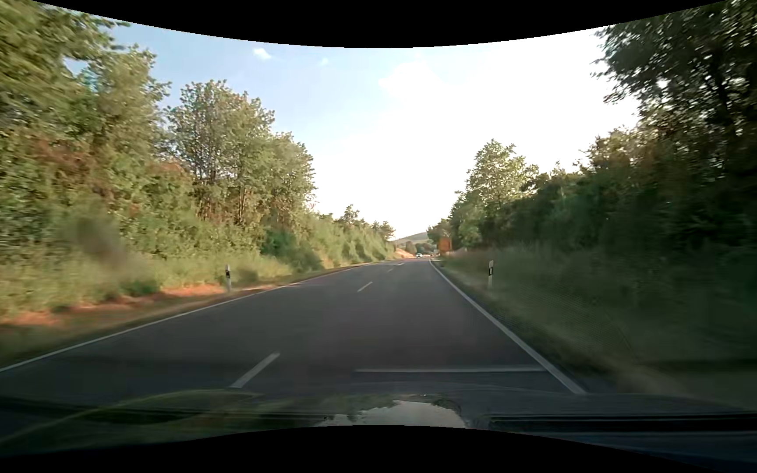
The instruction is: Follow the waypoints while adhering to traffic rules and regulations
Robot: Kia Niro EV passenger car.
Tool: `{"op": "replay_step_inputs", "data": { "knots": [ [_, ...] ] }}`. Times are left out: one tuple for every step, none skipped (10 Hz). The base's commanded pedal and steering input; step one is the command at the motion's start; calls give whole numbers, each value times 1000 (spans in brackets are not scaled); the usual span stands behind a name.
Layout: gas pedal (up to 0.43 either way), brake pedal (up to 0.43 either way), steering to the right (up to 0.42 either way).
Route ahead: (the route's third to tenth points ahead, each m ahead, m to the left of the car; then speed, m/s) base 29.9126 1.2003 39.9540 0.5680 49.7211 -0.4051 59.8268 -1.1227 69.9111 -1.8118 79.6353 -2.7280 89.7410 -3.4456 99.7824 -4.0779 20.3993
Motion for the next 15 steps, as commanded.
{"op": "replay_step_inputs", "data": {
  "knots": [
    [0, 140, 5],
    [0, 134, 5],
    [0, 140, 5],
    [0, 140, 5],
    [0, 140, 6],
    [0, 134, 5],
    [0, 140, 5],
    [0, 140, 5],
    [0, 140, 6],
    [0, 140, 8],
    [0, 140, 8],
    [0, 140, 8],
    [0, 152, 8],
    [0, 152, 8],
    [0, 152, 8]
  ]
}}
